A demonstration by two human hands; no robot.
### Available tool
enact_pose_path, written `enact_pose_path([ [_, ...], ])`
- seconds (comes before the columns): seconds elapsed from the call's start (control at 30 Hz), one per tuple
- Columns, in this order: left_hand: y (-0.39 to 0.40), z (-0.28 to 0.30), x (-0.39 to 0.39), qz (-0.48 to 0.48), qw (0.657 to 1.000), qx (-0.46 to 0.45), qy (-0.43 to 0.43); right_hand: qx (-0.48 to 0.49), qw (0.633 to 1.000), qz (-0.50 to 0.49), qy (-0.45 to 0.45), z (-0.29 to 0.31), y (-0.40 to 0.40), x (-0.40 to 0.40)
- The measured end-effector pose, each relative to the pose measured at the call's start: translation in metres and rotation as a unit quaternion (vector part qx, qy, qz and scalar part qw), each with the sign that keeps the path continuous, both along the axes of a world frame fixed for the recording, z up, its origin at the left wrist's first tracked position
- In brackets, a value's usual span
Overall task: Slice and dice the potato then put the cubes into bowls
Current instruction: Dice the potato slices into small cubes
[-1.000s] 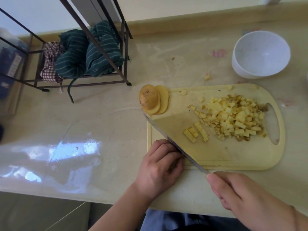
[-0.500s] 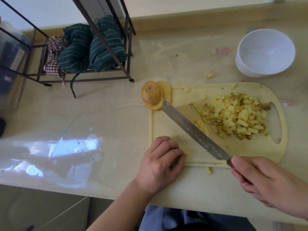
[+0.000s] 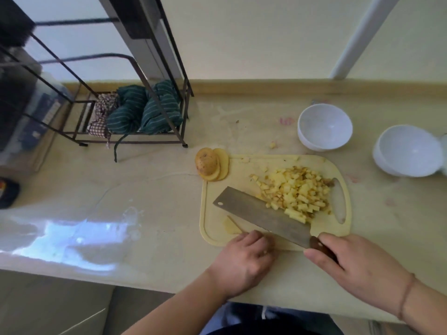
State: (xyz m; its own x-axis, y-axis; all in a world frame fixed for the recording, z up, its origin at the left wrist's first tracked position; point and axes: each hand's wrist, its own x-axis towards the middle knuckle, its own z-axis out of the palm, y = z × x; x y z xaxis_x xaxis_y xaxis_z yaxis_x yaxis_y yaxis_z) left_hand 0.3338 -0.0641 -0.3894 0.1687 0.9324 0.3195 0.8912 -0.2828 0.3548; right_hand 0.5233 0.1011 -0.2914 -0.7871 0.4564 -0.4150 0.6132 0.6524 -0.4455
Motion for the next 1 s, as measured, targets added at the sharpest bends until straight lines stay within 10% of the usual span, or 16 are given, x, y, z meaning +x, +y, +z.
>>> enact_pose_path([
  [0.4, 0.007, 0.019, 0.007, -0.011, 0.997, -0.060, 0.049, 0.000, 0.998, 0.054, 0.026, 0.002, 0.015, 0.015],
  [0.67, 0.016, 0.039, 0.025, 0.140, 0.985, -0.092, -0.032, -0.003, 0.996, 0.083, 0.022, 0.013, 0.046, 0.020],
  [0.87, 0.020, 0.083, 0.055, 0.299, 0.932, 0.110, -0.171, 0.041, 0.988, 0.151, 0.002, 0.015, 0.060, 0.018],
  [1.0, 0.067, 0.089, 0.050, 0.301, 0.933, 0.038, -0.191, 0.093, 0.975, 0.202, -0.021, 0.011, 0.061, 0.011],
])
